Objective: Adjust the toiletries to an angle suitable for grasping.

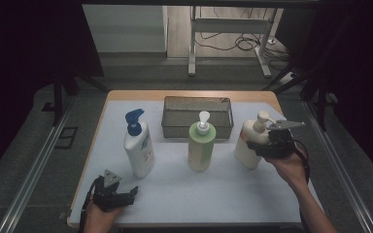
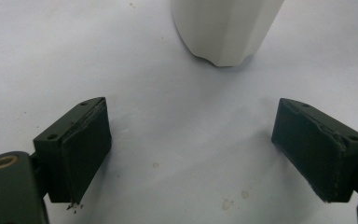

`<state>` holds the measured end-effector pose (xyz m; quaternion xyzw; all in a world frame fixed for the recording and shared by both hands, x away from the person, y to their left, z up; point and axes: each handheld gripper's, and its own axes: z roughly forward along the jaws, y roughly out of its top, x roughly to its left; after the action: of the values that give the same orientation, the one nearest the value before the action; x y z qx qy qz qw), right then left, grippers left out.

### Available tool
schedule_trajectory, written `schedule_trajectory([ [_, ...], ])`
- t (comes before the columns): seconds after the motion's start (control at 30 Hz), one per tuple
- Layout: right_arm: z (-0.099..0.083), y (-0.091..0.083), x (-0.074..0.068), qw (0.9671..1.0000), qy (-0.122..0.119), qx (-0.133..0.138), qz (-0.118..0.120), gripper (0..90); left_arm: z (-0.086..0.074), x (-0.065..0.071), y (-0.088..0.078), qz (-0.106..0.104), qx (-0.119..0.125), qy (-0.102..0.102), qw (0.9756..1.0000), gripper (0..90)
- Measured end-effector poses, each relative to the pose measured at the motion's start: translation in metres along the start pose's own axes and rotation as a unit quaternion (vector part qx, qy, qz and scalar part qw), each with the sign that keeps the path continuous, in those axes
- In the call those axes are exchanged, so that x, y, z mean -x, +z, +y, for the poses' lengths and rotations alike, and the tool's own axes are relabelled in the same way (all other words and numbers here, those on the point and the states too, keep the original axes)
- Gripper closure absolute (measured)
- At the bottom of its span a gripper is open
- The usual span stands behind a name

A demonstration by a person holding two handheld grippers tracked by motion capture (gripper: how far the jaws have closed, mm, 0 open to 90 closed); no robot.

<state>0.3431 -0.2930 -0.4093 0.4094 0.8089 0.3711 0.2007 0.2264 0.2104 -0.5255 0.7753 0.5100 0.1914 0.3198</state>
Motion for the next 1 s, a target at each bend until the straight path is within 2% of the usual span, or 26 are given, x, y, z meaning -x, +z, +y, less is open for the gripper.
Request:
schedule_trajectory([
  [0.17, 0.0, -0.001, -0.002, 0.9999, 0.005, 0.009, -0.006, 36.6, 0.0, 0.0, 0.0, 0.0, 0.0, 0.0, 1.0, 11.3],
  [0.3, 0.005, -0.007, -0.001, 0.9999, 0.015, -0.003, -0.002, 36.7, 0.0, 0.0, 0.0, 0.0, 0.0, 0.0, 1.0, 11.3],
  [0.47, 0.01, -0.013, -0.004, 1.0, 0.008, -0.003, -0.002, 36.7, 0.0, 0.0, 0.0, 0.0, 0.0, 0.0, 1.0, 11.3],
  [0.6, 0.015, -0.018, -0.004, 0.9999, 0.013, -0.001, 0.006, 36.7, 0.0, 0.0, 0.0, 0.0, 0.0, 0.0, 1.0, 11.3],
  [0.77, 0.022, -0.023, -0.007, 0.9999, 0.007, -0.002, 0.011, 36.7, 0.0, 0.0, 0.0, 0.0, 0.0, 0.002, 1.0, 11.4],
  [1.0, 0.038, -0.032, -0.009, 0.9999, 0.001, 0.004, 0.015, 36.8, 0.0, 0.0, 0.0, 0.001, 0.001, 0.0, 1.0, 11.4],
])
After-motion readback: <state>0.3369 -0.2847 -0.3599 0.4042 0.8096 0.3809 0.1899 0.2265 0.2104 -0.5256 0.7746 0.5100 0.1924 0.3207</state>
